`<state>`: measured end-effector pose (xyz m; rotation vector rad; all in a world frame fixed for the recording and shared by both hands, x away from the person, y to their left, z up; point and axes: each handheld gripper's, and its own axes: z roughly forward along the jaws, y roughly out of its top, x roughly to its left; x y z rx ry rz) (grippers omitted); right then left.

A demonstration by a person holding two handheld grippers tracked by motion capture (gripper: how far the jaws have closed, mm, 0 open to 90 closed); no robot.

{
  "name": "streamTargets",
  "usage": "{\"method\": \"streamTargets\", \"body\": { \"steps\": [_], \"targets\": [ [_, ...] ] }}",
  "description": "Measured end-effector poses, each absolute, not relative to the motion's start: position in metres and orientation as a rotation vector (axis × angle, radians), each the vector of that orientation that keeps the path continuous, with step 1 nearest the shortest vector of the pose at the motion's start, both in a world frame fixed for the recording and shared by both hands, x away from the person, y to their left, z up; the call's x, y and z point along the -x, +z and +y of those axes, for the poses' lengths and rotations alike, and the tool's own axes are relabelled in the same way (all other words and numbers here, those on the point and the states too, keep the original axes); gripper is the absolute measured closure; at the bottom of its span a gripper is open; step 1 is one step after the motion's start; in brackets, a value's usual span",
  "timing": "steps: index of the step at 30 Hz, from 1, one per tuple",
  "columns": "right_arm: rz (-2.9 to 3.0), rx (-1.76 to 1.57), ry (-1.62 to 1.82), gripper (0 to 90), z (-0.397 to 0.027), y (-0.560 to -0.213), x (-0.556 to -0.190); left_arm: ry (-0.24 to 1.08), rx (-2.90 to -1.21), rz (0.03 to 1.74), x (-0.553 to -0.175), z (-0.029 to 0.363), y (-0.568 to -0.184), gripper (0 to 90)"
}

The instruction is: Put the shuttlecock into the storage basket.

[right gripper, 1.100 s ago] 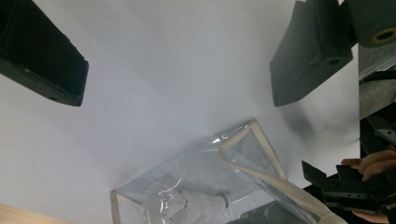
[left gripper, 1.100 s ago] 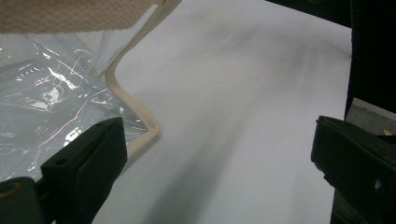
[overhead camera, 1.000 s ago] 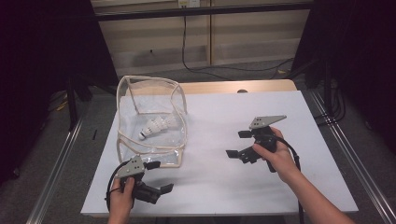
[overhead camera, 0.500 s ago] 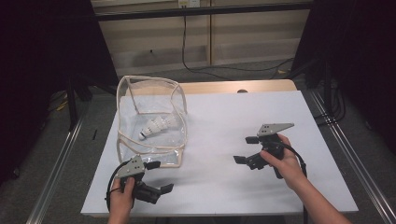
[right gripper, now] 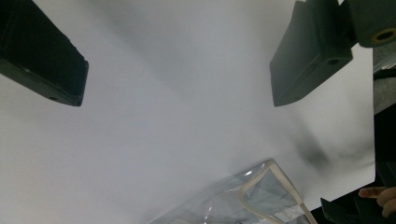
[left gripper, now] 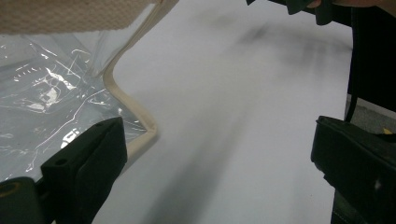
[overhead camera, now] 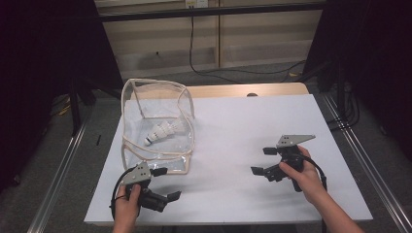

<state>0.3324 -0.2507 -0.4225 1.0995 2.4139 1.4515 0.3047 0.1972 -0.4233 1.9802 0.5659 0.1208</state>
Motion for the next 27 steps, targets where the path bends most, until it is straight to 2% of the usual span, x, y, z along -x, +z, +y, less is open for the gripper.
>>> {"method": "streamTargets", "body": {
  "steps": [27],
  "targets": [
    [2.388,-1.144,1.435,4.4,-0.276,-0.441,-0.316,0.120,-1.986,0.569,-0.305,0.195,-0.424,3.8]
  ]
}}
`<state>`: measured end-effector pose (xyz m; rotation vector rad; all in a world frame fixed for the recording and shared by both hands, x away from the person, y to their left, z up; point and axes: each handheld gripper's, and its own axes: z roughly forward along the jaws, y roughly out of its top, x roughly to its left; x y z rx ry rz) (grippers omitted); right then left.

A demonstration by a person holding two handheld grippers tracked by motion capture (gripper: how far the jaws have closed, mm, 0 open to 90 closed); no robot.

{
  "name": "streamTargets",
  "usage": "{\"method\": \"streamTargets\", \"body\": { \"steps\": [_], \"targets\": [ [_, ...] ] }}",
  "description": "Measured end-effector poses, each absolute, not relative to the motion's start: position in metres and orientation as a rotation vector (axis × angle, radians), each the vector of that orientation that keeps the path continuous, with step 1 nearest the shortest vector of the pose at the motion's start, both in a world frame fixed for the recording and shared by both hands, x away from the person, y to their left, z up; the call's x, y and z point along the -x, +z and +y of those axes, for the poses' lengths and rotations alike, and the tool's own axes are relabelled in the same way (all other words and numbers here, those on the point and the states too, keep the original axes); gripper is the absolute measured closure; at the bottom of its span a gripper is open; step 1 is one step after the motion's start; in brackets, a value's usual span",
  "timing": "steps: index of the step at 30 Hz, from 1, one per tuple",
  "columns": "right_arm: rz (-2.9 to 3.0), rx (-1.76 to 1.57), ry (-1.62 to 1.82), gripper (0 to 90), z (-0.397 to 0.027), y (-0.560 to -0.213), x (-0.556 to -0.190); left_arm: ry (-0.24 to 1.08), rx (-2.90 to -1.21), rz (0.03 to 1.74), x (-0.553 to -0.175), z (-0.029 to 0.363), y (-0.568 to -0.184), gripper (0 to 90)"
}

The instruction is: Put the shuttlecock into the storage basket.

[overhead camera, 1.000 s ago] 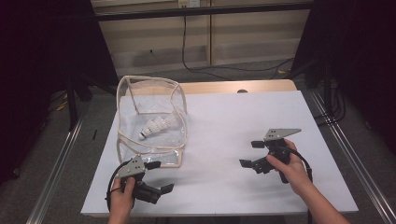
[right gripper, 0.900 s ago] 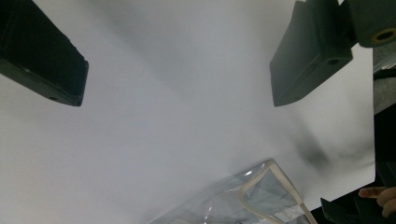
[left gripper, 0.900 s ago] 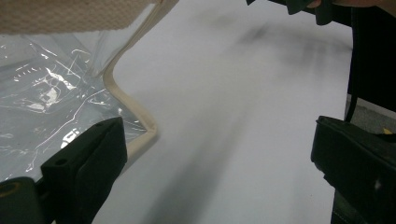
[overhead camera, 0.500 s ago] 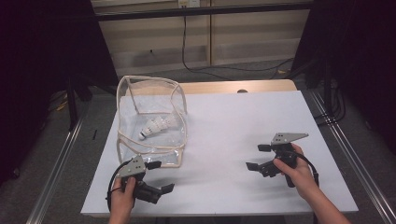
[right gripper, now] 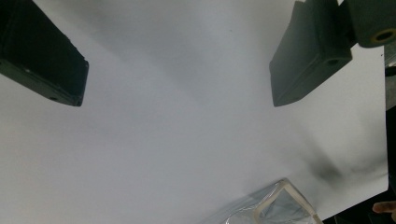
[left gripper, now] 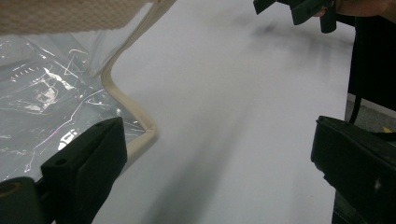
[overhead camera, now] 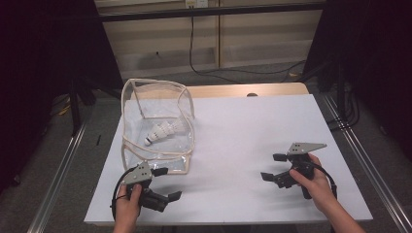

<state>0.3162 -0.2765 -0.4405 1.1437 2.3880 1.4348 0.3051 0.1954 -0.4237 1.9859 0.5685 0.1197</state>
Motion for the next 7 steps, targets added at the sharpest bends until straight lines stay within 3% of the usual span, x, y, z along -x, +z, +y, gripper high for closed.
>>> {"method": "streamTargets", "body": {
  "steps": [7],
  "targets": [
    [2.379,-1.152,1.437,4.3,-0.2805,-0.4433,-0.3132,0.119,-1.985,0.563,-0.3045,0.1933,-0.4237,3.8]
  ]
}}
